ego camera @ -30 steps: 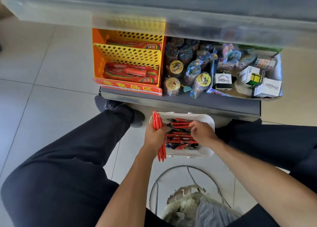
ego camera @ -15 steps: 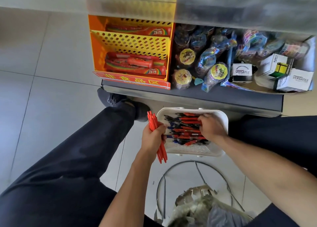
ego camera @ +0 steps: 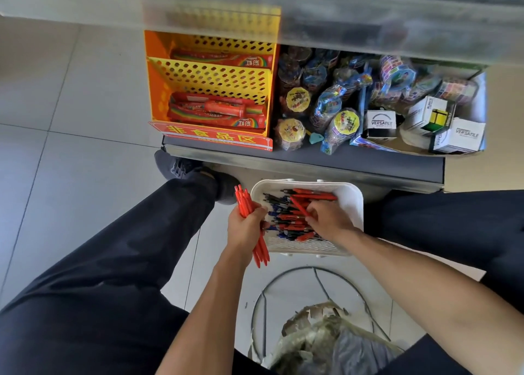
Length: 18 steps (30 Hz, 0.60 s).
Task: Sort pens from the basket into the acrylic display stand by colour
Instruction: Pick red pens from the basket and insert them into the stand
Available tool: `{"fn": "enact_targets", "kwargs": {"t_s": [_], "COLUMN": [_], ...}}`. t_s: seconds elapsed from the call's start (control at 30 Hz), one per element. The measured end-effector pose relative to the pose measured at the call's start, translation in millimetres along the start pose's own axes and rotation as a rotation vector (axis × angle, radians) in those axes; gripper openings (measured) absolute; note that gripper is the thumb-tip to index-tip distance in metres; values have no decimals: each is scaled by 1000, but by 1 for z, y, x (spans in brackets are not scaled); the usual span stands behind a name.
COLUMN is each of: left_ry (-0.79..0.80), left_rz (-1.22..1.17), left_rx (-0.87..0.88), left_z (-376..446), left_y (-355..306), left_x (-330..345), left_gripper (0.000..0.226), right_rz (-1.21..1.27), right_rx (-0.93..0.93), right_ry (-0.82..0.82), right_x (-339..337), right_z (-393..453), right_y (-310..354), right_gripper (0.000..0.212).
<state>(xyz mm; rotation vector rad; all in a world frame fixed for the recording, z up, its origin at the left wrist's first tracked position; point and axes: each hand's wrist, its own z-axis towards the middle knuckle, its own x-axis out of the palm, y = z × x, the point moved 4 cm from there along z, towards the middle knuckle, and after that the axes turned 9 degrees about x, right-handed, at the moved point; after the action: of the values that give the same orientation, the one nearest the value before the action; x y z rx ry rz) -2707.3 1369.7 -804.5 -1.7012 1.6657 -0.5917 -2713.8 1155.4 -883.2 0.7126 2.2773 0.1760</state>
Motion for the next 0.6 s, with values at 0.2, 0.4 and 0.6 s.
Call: {"fn": "enact_targets", "kwargs": {"t_s": [0.2,0.4,0.6], "left_ry": [8,93,179], "left_rz": [-145,-81,-88], "left_rx": [-31,23,58], "left_z": [-3,-17,-26], "left_y": [1,-9,-15], "left_x": [10,22,32], "left_gripper": [19,9,9], "right_rz": [525,815,803], "right_rx": [-16,-90,-74], "right_ry": [109,52,75], "right_x": [-2,-15,-10], "right_z": [-38,-69,-73], "right_y": [26,52,43], "right_gripper": [8,27,11]}}
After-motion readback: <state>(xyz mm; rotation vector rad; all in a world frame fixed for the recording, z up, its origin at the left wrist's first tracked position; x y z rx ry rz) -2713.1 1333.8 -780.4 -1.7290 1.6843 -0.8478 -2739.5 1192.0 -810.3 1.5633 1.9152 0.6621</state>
